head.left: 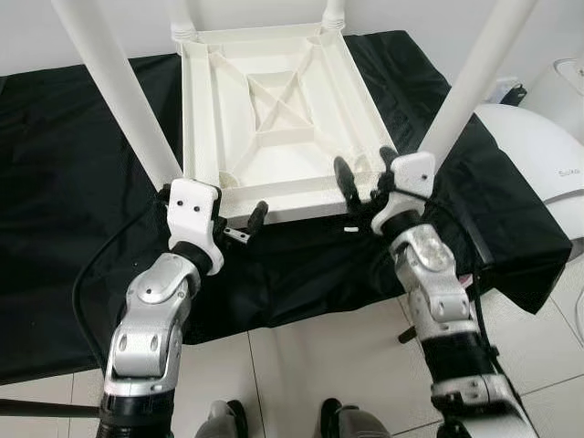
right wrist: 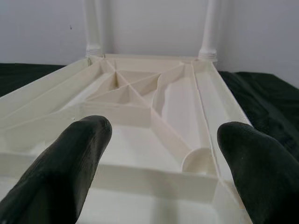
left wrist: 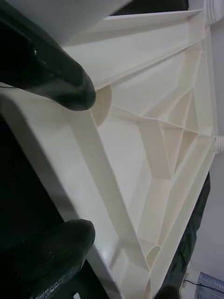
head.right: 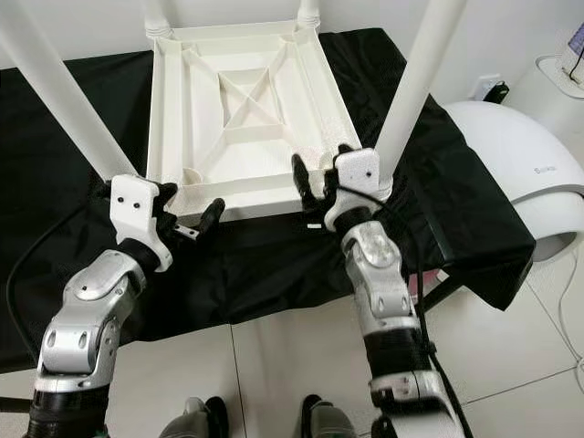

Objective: Building children table

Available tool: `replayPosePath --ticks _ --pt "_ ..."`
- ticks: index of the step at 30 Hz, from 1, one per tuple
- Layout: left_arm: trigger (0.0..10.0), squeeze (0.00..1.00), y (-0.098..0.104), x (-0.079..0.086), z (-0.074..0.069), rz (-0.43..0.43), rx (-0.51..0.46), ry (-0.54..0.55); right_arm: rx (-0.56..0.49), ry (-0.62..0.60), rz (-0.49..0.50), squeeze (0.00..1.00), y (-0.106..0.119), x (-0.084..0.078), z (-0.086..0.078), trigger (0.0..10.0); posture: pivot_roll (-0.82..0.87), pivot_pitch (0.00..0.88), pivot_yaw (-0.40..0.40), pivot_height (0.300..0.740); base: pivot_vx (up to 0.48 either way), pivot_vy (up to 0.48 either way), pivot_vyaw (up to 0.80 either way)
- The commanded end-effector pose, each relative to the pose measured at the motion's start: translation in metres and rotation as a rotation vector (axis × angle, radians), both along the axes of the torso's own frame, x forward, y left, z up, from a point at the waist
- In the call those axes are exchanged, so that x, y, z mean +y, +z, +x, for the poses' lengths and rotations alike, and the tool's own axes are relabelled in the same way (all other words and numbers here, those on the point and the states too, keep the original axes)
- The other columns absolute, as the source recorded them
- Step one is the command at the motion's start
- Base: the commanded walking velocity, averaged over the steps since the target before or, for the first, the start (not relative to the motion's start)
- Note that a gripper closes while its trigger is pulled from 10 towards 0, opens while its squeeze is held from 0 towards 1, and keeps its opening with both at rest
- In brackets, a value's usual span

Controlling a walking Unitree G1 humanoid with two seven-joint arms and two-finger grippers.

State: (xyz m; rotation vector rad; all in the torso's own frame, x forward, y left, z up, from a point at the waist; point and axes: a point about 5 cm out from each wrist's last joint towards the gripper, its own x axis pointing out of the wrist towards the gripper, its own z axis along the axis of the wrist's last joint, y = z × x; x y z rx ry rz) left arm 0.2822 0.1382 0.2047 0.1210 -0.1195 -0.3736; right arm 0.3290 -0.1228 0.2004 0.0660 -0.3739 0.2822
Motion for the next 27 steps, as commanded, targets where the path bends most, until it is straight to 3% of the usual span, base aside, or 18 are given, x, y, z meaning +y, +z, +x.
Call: replayPosePath --ticks 1,5,12,17,27 --pt "10.0 0.0 -0.002 0.006 -0.001 -0.011 -0.001 0.075 0.008 -0.003 -0.002 0.0 -0.002 0.0 -0.002 10.0 -0.02 0.194 0.003 0.74 0.0 0.0 0.0" --pt "10.0 0.0 0.0 0.006 -0.007 -0.048 -0.026 0.093 0.009 -0.003 0.014 0.0 -0.011 0.001 -0.018 10.0 -0.03 0.19 0.012 0.74 0.0 0.0 0.0" --pt "10.0 0.0 0.001 0.009 -0.011 -0.062 -0.047 0.112 -0.023 -0.03 0.019 0.0 -0.009 -0.001 -0.026 10.0 -0.03 0.19 0.021 0.74 0.0 0.0 0.0" --pt "10.0 0.0 -0.011 0.018 -0.022 -0.071 -0.042 0.166 -0.048 -0.082 -0.008 0.0 -0.018 -0.004 -0.052 10.0 -0.04 0.191 0.028 0.74 0.0 0.0 0.0" --pt "10.0 0.0 -0.019 0.024 -0.028 -0.079 -0.021 0.207 -0.006 -0.101 0.004 0.0 -0.028 -0.005 -0.068 10.0 -0.04 0.193 0.028 0.74 0.0 0.0 0.0"
